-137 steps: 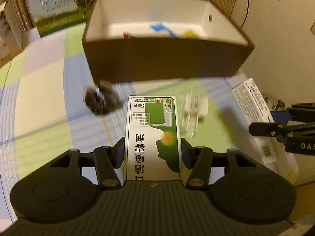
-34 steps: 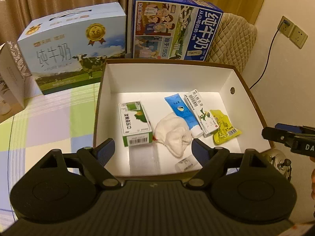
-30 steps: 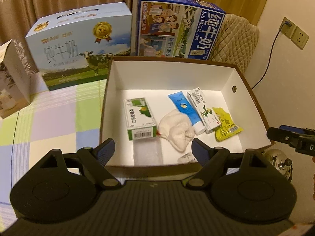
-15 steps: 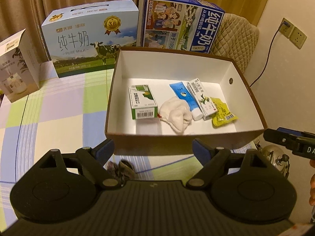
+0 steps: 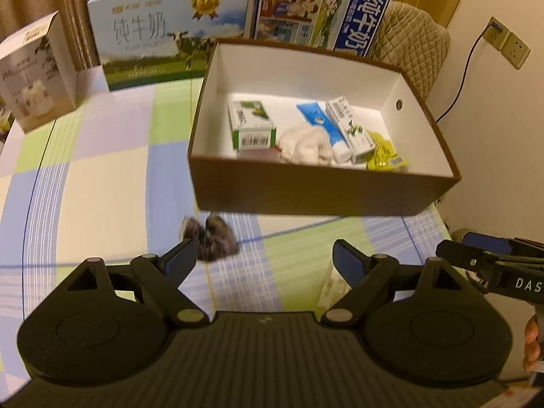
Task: Organize objects
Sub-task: 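Move both tools toward the dark pouch and white clip on the table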
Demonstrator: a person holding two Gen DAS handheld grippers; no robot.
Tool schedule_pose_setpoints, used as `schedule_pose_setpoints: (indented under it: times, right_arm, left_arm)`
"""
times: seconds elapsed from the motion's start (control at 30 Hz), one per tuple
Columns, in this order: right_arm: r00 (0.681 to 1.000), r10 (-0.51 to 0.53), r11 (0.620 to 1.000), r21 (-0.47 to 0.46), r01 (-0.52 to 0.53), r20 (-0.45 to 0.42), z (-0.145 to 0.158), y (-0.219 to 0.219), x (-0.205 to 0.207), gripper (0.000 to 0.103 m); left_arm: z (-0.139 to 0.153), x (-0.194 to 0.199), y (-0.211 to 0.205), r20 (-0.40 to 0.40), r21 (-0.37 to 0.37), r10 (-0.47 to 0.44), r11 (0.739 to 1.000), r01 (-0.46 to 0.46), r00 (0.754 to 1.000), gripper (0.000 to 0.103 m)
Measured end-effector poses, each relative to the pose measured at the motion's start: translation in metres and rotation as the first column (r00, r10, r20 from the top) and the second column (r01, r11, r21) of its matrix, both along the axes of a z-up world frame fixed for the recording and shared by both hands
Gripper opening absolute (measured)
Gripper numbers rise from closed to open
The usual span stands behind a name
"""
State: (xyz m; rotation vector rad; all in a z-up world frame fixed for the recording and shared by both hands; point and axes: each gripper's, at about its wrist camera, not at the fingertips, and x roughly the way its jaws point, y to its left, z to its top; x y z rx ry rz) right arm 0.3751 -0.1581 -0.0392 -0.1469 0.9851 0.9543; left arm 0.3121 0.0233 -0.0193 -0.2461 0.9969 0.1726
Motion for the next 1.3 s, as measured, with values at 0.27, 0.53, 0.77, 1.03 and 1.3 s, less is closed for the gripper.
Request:
schedule_pose_setpoints:
  times: [0.27, 0.53, 0.77, 1.03, 1.3]
  right_arm:
    - [0.999, 0.022, 0.999, -0.041, -0.023, -0.034, -0.014, -0.007, -0.026, 0.065]
    - [0.997, 0.048, 0.996, -0.075, -0.053, -0.058, -0.024, -0.008, -0.047, 0.065]
    - [0.995, 0.064, 0.992, -0.099, -0.071, -0.077, -0.031, -0.007, -0.059, 0.065]
    - [0.992, 0.073, 0.987, -0.136, -0.087, -0.104, -0.043, -0.002, -0.069, 0.065]
    - [0.992, 0.054, 0.984, -0.165, -0.072, -0.111, -0.051, 0.005, -0.07, 0.065]
  left_arm:
    - [-0.013, -0.031, 0.006, -0.042, -0.016, 0.034, 0.999, -0.035, 0.999, 0.084]
    - [-0.024, -0.053, 0.009, -0.069, -0.033, 0.042, 0.998, -0.044, 0.997, 0.084]
    - [-0.032, -0.064, 0.008, -0.097, -0.045, 0.033, 0.998, -0.037, 0.995, 0.087]
    - [-0.044, -0.07, 0.005, -0.134, -0.039, 0.016, 0.999, -0.021, 0.991, 0.089]
    - [-0.043, -0.072, 0.003, -0.121, 0.02, -0.007, 1.0, 0.01, 0.993, 0.096]
